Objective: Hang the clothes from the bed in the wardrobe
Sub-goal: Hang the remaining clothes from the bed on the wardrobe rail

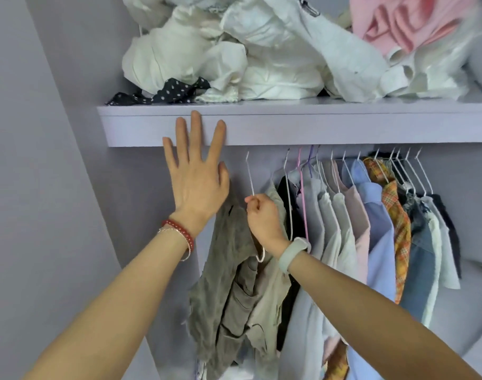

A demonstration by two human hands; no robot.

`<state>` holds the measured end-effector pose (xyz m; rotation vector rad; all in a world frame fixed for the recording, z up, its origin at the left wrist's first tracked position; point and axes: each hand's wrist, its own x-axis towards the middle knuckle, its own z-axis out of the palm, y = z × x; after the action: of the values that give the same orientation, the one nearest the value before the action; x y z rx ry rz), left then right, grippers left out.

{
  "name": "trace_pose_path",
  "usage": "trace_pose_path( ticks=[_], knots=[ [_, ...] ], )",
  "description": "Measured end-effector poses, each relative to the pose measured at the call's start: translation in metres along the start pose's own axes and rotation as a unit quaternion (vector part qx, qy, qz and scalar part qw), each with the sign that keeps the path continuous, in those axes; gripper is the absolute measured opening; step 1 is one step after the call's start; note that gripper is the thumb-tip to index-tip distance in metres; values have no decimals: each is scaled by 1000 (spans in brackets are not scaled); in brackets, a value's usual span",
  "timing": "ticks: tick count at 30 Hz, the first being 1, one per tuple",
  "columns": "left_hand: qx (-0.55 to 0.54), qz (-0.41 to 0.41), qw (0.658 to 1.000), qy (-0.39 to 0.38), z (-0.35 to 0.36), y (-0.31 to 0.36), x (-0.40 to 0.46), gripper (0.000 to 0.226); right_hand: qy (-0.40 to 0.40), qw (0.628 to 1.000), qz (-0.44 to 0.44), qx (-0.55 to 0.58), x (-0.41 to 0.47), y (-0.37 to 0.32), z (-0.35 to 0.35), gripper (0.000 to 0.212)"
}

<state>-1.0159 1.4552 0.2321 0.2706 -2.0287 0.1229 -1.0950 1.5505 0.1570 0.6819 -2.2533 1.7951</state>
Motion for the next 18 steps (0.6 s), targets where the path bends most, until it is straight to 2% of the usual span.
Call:
trace_pose_path(
  ticks=[2,6,12,18],
  knots=[
    [21,3,1000,-17,11,-4,1,71,32,999,2,-15,19,-5,2,28],
    [59,20,998,18,26,-12,2,73,68,996,45,-22,57,-2,7,28],
    [75,29,996,50,36,-15,2,70,57,987,142,-47,67,45,11,28],
    [69,28,996,52,35,-15,3,73,35,991,71,-110,61,57,5,19]
  ],
)
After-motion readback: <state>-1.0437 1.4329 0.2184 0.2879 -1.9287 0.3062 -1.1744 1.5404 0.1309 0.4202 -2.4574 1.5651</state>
